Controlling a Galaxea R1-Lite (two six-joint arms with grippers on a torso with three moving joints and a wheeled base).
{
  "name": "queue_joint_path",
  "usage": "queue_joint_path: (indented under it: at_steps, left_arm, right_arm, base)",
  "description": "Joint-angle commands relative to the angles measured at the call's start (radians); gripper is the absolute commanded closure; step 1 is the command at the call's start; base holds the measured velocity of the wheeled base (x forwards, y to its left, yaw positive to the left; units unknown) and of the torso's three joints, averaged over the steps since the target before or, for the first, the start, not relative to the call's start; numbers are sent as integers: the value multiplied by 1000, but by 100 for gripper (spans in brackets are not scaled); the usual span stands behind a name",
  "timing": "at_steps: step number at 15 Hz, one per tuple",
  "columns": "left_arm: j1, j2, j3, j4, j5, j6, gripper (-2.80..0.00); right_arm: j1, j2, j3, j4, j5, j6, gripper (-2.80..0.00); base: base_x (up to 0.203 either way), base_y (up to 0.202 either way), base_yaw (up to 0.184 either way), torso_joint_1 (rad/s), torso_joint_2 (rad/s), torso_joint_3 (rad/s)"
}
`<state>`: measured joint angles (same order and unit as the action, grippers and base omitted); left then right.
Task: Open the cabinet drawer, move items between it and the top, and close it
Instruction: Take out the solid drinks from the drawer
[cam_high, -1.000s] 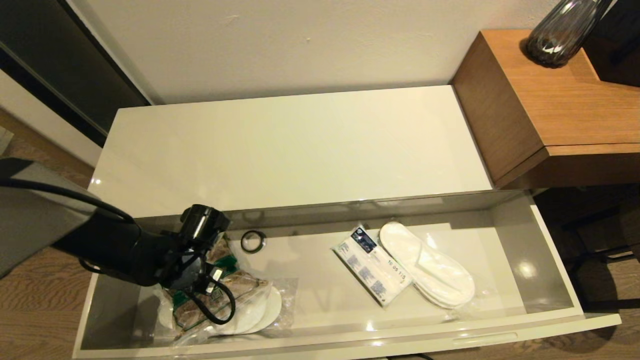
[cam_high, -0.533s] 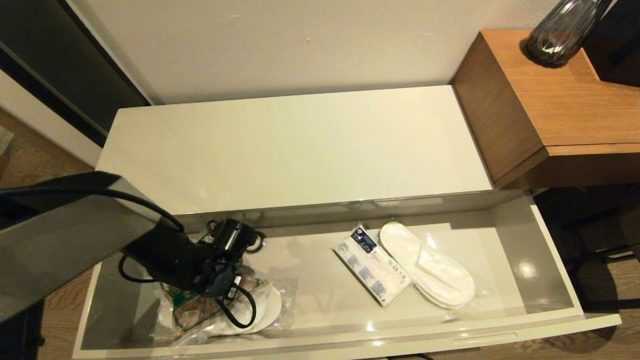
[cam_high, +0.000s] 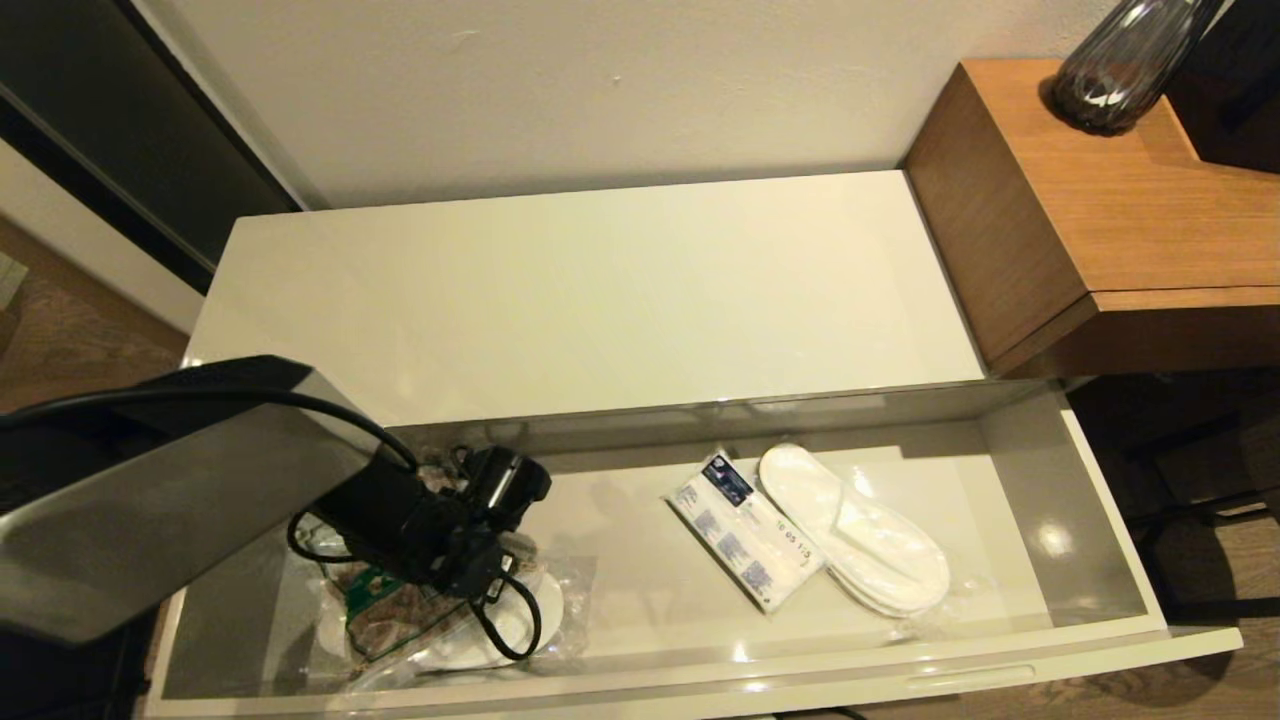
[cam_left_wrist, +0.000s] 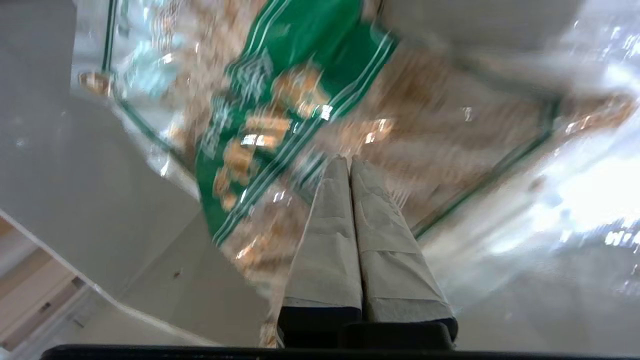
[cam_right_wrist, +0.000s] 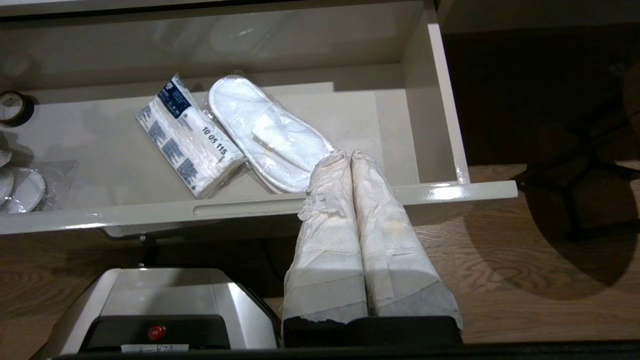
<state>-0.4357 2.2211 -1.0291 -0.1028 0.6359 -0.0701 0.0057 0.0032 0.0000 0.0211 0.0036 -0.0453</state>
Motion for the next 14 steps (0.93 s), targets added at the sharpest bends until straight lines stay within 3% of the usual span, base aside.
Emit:
queue_joint_path:
  at_steps: [1, 8, 9, 14]
  left_arm:
    - [-17, 45, -44, 0, 22, 0, 0]
    - [-25, 86, -92, 14, 91, 3, 0]
    - [-25, 87, -99, 14, 93, 7, -280]
    - [-57, 132, -168, 14, 110, 7, -280]
  right_arm:
    - [0, 1, 2, 0, 0, -1, 0]
    - [0, 1, 2, 0, 1, -1, 0]
    - [0, 1, 2, 0, -1, -1, 0]
    - [0, 1, 2, 0, -1, -1, 0]
  base:
    - [0, 0, 0, 0, 0, 0]
    - [0, 0, 0, 0, 0, 0]
    - [0, 0, 0, 0, 0, 0]
    - [0, 0, 0, 0, 0, 0]
